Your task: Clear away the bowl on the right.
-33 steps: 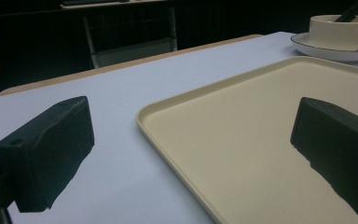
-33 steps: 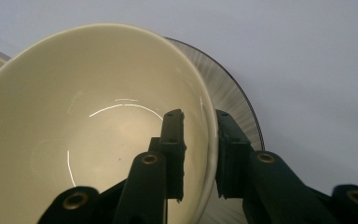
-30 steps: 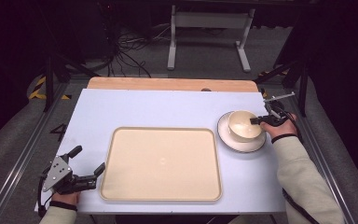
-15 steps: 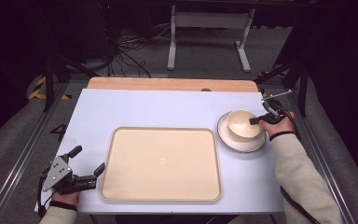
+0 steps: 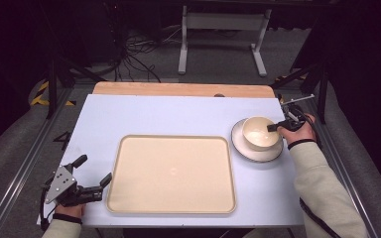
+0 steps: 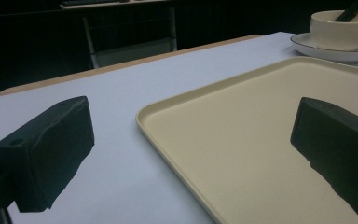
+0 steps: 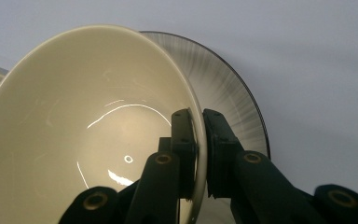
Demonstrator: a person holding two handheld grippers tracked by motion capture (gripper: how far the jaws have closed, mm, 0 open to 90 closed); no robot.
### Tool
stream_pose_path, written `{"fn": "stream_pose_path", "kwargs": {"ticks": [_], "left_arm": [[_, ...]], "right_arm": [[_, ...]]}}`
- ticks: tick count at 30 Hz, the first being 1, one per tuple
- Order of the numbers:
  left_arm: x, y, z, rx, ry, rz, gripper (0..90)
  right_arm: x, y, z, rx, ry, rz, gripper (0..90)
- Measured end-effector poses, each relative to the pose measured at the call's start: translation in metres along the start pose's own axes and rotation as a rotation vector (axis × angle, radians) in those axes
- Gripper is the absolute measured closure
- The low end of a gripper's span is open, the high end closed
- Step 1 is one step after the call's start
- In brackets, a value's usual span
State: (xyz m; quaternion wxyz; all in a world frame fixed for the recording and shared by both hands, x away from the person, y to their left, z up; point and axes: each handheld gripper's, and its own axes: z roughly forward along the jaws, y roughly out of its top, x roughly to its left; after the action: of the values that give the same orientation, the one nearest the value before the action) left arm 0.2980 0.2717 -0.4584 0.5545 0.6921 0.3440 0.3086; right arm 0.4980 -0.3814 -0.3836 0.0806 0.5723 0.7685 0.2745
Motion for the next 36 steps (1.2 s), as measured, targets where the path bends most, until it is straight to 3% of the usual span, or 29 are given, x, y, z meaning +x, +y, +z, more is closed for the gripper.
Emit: {"fn": "stream_pose_path", "kwargs": {"ticks": [22, 36], "left_arm": [[0.001, 0.001, 0.0, 0.004, -0.006, -0.018, 0.2], [0.001, 0.001, 0.0, 0.006, -0.006, -0.018, 0.2]], "right_arm": [[0.022, 0.016, -0.045, -0.037, -0.037, -0.042, 83.5], [0.048, 0.028, -0.054, -0.04, -0.012, -0.086, 83.4]]}}
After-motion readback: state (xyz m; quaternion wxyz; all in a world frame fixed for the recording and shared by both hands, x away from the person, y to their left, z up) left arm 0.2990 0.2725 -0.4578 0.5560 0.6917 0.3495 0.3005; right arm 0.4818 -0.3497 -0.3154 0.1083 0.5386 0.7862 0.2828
